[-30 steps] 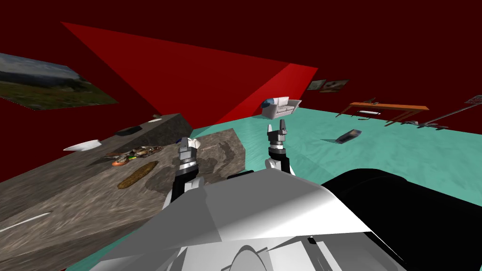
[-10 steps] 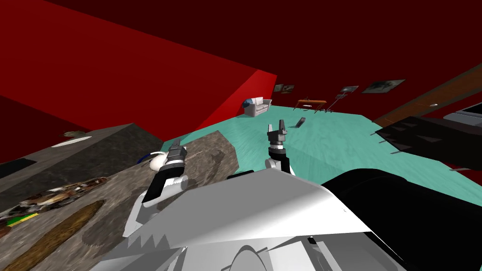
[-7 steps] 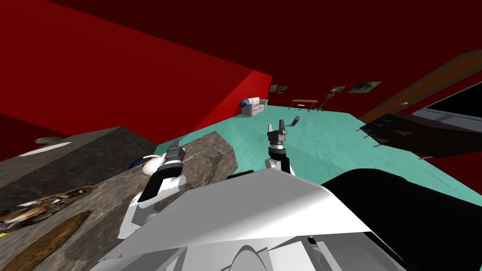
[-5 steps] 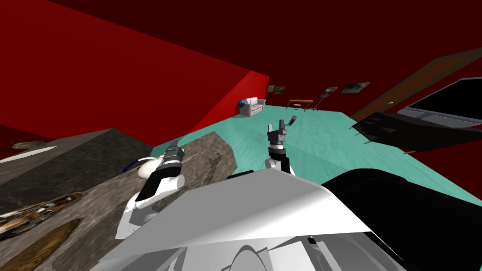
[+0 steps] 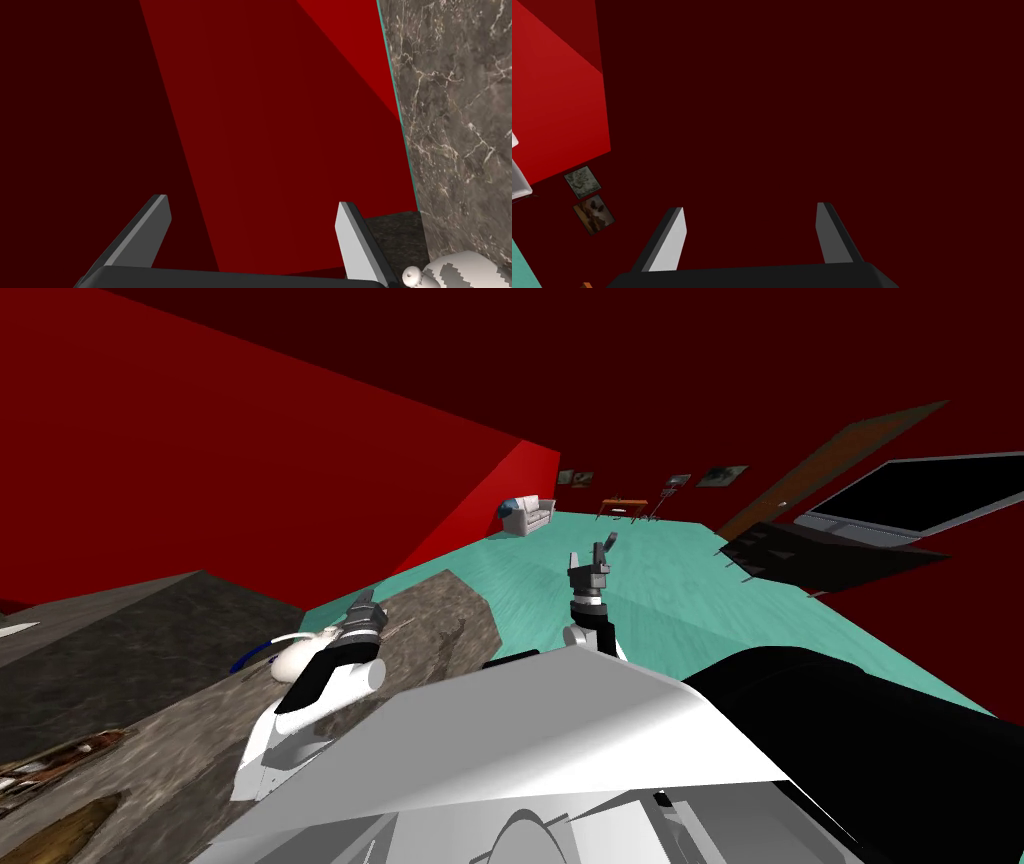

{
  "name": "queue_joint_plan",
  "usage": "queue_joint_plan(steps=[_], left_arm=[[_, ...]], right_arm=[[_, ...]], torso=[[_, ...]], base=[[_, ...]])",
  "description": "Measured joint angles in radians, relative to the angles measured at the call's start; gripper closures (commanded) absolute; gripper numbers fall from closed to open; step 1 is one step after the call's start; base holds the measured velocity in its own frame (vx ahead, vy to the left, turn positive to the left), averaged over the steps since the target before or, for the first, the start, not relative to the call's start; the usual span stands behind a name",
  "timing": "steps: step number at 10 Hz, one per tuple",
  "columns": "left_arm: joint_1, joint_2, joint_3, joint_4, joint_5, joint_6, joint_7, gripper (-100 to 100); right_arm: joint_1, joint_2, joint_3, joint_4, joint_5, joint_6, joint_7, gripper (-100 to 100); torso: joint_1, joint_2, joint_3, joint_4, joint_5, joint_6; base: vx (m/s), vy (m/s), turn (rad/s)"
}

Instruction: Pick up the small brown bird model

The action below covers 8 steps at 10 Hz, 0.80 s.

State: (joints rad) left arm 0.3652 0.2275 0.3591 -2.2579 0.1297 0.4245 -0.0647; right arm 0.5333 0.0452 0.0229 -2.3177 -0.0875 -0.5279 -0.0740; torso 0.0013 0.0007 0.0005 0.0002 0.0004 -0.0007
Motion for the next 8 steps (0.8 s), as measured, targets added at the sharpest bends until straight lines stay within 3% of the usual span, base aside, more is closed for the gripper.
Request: queue_joint_plan(steps=[8], left_arm=[[-0.030, 0.026, 0.095, 0.019, 0.033, 0.230, 0.053, -100]], right_arm=[[0.000, 0.000, 0.000, 0.000, 0.000, 0.000, 0.000, 0]], torso=[[0.001, 0.000, 0.000, 0.000, 0.000, 0.000]], base=[[-0.017, 0.012, -0.142]])
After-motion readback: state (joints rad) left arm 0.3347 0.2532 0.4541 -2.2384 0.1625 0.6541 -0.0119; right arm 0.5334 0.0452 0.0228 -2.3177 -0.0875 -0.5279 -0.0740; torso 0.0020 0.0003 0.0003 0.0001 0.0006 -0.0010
